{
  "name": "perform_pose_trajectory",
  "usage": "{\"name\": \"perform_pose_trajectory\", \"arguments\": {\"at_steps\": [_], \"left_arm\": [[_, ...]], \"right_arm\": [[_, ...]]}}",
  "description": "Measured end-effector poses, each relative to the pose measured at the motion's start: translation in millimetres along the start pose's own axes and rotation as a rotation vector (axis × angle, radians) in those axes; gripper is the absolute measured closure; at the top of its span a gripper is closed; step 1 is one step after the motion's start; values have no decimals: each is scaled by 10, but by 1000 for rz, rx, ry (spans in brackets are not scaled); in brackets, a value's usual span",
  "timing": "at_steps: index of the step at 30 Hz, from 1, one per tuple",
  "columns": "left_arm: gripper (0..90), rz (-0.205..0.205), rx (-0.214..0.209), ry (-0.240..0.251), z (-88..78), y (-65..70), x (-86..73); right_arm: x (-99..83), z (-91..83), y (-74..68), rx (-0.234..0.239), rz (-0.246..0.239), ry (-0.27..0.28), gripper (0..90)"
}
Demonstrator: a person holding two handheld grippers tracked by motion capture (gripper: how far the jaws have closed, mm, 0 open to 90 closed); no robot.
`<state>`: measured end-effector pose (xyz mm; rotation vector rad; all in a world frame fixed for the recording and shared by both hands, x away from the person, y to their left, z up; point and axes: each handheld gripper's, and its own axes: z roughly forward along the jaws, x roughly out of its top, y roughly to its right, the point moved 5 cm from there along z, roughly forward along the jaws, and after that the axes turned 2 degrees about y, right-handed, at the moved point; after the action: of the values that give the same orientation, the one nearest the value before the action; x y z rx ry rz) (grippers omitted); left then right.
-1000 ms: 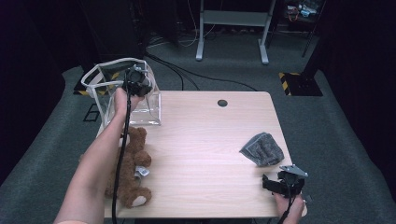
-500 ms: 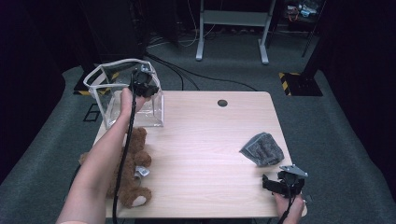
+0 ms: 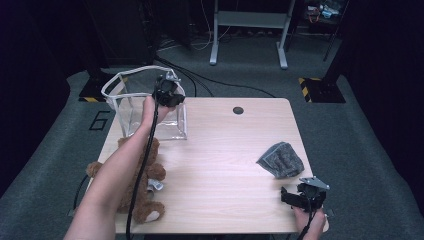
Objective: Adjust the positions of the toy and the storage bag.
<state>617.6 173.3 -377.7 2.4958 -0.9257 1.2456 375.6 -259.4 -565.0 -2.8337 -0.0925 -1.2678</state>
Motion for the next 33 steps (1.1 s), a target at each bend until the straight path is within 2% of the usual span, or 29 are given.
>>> {"name": "perform_pose_trajectory", "arguments": {"at_steps": [2, 5, 7, 10, 12, 13, 14, 17, 18, 19, 20, 21, 23, 25, 29, 31, 33], "left_arm": [[839, 5, 1, -2, 10, 28, 8], [819, 9, 4, -8, -11, -7, 6], [654, -5, 9, -6, -42, -44, 4], [472, -21, 19, 22, -152, -103, 15], [390, -33, 17, 47, -245, -145, 23], [310, -40, 12, 61, -310, -179, 28], [310, -38, 12, 63, -354, -203, 30], [265, -59, 27, 111, -549, -312, 38], [262, -69, 28, 106, -615, -357, 30], [249, -86, 43, 113, -687, -422, 22], [243, -82, 54, 107, -736, -471, 11], [240, -112, 83, 124, -798, -548, 2], [226, -140, 117, 123, -898, -684, -31], [218, -185, 171, 118, -998, -847, -91], [205, -264, 280, 86, -1153, -1217, -296], [202, -321, 347, 65, -1205, -1384, -423], [200, -373, 392, 45, -1234, -1515, -547]], "right_arm": [[-1, -1, 1, 0, -2, -1, 15], [-1, -1, 3, 1, -5, -1, 15], [-1, -1, 3, 1, -5, -1, 15], [-1, -1, 2, 1, -5, 0, 15], [-1, -1, 3, 1, -5, -1, 15], [-1, -1, 2, 1, -4, -1, 15], [-1, -1, 2, 1, -4, -1, 15], [-1, -1, 2, 1, -5, 0, 16], [-1, -1, 2, 0, -5, 0, 15], [-2, -1, 2, 0, -5, 0, 15], [-2, -1, 2, 0, -4, 0, 15], [-2, -1, 2, 0, -5, 0, 15], [-2, -1, 2, 0, -5, 0, 15], [-3, -3, -2, -2, 0, -2, 15], [-2, -2, 0, -1, -2, -1, 15], [-2, -2, 0, -1, -2, -1, 15], [-2, -2, 0, -1, -2, -1, 15]]}}
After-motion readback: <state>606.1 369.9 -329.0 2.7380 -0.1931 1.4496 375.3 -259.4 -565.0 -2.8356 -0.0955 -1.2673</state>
